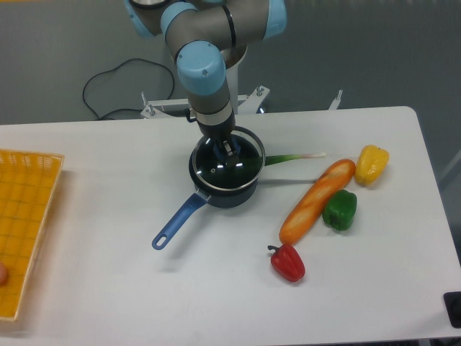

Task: Close the pot lid
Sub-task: 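Hold the lid knob and adjust the lid to sit flat on the rim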

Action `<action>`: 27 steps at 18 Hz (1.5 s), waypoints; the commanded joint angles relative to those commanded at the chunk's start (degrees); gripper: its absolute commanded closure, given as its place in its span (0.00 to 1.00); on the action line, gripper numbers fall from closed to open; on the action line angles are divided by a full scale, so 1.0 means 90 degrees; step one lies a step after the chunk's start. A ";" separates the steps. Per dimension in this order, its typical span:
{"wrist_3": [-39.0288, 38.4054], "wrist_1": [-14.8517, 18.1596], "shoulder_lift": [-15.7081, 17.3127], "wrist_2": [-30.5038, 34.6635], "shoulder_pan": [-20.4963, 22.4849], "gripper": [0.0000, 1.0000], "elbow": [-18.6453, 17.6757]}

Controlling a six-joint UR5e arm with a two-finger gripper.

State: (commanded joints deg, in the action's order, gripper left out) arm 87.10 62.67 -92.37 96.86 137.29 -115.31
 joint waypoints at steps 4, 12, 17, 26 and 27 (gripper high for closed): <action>-0.0136 0.0000 -0.0068 0.0000 -0.0029 0.44 0.0049; -0.0195 -0.0010 -0.0147 0.0010 -0.0098 0.44 0.0088; -0.0205 -0.0010 -0.0166 0.0332 -0.0224 0.44 0.0078; -0.0254 -0.0010 -0.0205 0.0332 -0.0234 0.44 0.0088; -0.0254 -0.0010 -0.0205 0.0332 -0.0234 0.44 0.0088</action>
State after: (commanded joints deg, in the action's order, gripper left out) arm 84.81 62.58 -94.22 99.84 135.18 -114.52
